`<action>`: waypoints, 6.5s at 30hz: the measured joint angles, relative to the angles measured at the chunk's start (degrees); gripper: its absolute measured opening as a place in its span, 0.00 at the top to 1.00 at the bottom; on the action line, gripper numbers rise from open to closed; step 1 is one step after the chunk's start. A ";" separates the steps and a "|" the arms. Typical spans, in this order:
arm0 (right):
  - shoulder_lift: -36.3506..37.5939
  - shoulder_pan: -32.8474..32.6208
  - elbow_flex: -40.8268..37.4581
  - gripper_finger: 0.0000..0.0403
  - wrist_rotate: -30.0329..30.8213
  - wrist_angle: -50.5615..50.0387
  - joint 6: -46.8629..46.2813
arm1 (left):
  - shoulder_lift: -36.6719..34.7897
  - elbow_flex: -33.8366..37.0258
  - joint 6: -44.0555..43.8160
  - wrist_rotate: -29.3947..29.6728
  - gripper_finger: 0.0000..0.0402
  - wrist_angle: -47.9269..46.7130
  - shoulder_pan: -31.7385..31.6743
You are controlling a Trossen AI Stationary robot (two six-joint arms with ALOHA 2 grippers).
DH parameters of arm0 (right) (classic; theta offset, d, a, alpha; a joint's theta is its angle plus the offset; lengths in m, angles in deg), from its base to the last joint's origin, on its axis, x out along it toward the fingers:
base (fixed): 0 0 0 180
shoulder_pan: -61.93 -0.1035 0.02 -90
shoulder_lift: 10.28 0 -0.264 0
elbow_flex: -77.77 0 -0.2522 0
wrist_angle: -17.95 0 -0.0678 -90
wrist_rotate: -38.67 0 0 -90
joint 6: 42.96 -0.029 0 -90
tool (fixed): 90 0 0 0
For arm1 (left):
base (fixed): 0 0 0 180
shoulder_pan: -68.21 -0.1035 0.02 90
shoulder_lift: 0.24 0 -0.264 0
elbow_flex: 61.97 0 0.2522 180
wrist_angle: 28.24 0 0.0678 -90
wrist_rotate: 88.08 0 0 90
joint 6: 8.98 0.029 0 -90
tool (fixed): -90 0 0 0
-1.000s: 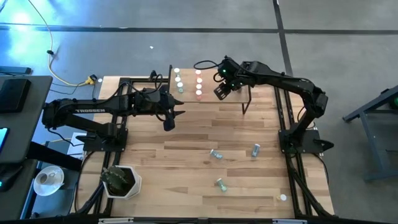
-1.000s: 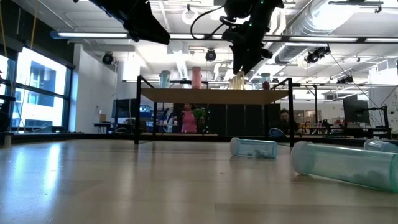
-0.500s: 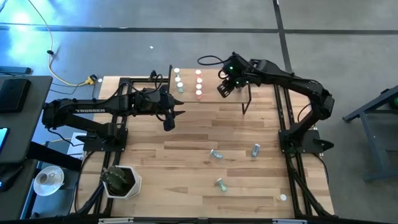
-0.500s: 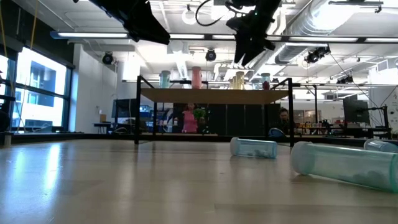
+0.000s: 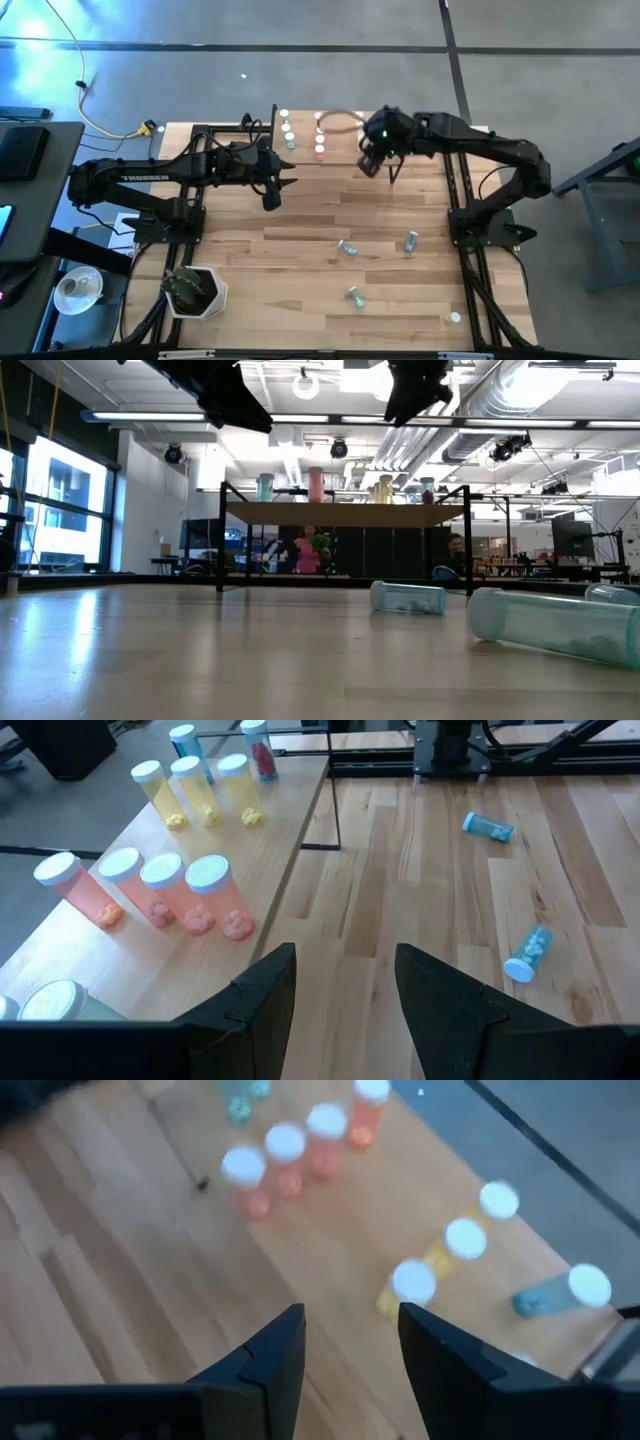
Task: Pick and place medicine bottles onto shelf by color
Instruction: Align the blue pill bottle with the blue pill bottle
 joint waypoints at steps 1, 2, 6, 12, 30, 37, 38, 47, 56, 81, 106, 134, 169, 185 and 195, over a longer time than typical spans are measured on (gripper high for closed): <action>0.02 -1.45 0.00 0.62 0.99 -1.41 -0.04 | 0.00 0.00 -0.07 -0.01 0.60 0.00 0.00; 0.02 -3.01 0.00 0.62 1.93 -2.45 -0.34 | -0.01 0.00 -0.10 -0.01 0.60 0.00 0.00; 0.53 -9.08 -2.80 0.62 5.76 -2.58 -3.02 | 0.00 0.00 -0.10 -0.01 0.59 0.00 -0.01; 3.81 -15.40 -14.73 0.62 6.20 2.77 -11.77 | -0.01 0.00 -1.38 -0.01 0.55 0.12 -0.01; 8.37 -28.50 -28.22 0.62 16.34 9.07 -34.32 | 4.40 0.00 -3.61 -3.38 0.52 3.05 5.58; 8.36 -30.08 -28.22 0.62 17.07 9.03 -36.61 | 9.52 0.00 -1.31 -3.47 0.52 9.28 9.50; 8.35 -30.10 -28.22 0.62 17.21 9.04 -36.69 | 10.59 0.00 -0.79 -3.66 0.52 10.61 9.98; 8.32 -28.98 -28.22 0.62 19.77 9.13 -36.69 | 20.27 -0.02 2.58 -6.62 0.52 21.68 12.17; 8.30 -27.29 -28.22 0.62 19.46 9.50 -36.66 | 28.81 -2.78 2.50 -12.74 0.53 25.68 12.41; 8.30 -27.28 -28.21 0.62 19.43 10.27 -36.07 | 45.96 -10.14 7.07 -15.05 0.53 26.54 13.28; 8.28 -27.28 -28.20 0.62 19.53 10.71 -36.06 | 50.59 -10.12 9.04 -17.92 0.53 30.21 12.97; 8.28 -27.27 -28.20 0.62 18.34 11.15 -36.04 | 55.50 -10.21 7.38 -18.42 0.63 33.09 12.58; 8.31 -27.25 -28.17 0.62 -6.79 21.15 -26.88 | 40.34 -14.84 24.20 -2.40 0.73 8.78 14.04; 8.30 -21.70 -28.17 0.62 -12.34 25.14 -14.75 | 35.19 -14.82 39.51 18.48 0.73 9.63 20.15; 8.30 -18.13 -28.17 0.62 -17.39 35.17 -0.53 | 34.88 -14.84 42.96 25.59 0.73 9.69 22.84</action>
